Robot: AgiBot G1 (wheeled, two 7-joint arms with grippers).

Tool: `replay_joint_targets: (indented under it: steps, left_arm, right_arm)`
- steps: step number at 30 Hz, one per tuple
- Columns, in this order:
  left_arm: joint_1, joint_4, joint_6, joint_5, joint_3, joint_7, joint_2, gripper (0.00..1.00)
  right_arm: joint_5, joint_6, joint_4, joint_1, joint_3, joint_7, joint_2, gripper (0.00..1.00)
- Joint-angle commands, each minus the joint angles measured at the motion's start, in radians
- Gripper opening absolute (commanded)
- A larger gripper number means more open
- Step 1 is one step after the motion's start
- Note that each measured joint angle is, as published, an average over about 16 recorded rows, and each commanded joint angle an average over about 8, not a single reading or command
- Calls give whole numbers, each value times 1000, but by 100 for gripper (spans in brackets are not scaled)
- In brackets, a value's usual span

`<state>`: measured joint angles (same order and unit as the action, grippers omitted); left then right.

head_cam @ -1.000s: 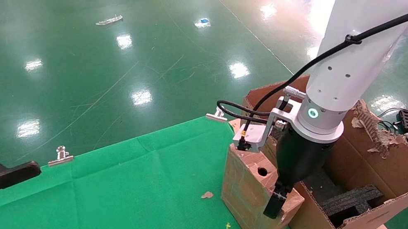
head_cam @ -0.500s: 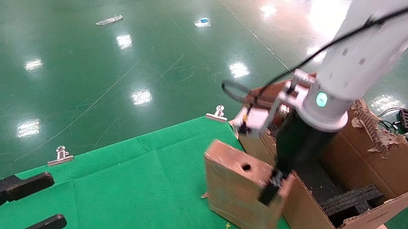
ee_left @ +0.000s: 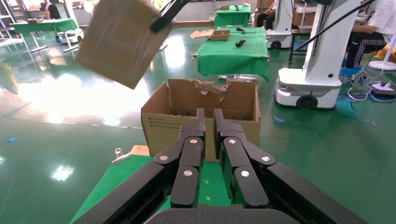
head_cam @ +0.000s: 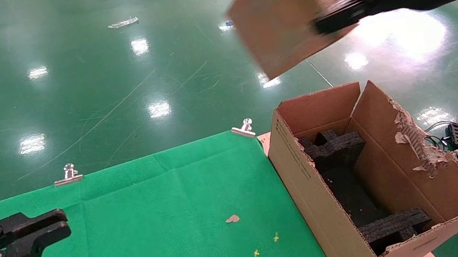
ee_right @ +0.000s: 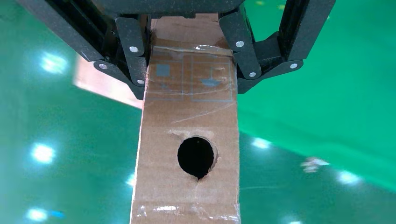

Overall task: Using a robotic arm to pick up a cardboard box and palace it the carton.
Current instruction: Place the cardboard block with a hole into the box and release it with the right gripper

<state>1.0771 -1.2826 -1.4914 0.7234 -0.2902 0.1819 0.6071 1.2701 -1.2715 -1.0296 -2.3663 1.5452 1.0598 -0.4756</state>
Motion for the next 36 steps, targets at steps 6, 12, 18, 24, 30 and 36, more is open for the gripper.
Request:
replay_joint_targets:
  steps: [6, 12, 18, 24, 30, 36]
  left_arm:
    - [0, 0, 0, 0, 0, 0, 0, 0]
    - [0, 0, 0, -1, -1, 0, 0, 47]
    - [0, 0, 1, -1, -1, -1, 0, 100]
    - [0, 0, 1, -1, -2, -1, -1, 100]
    - [0, 0, 1, -1, -2, -1, -1, 100]
    - [0, 0, 1, -2, -2, -1, -1, 100]
  right_arm:
    - [107, -78, 86, -70, 16, -13, 89, 0]
    - [155, -170, 97, -66, 54, 23, 138, 0]
    - [185, -190, 126, -7, 100, 67, 139, 0]
    - [200, -143, 178, 73, 138, 87, 111, 0]
    - [197, -91, 246, 155, 165, 91, 77, 0]
    - [183, -45, 315, 238, 186, 92, 32, 0]
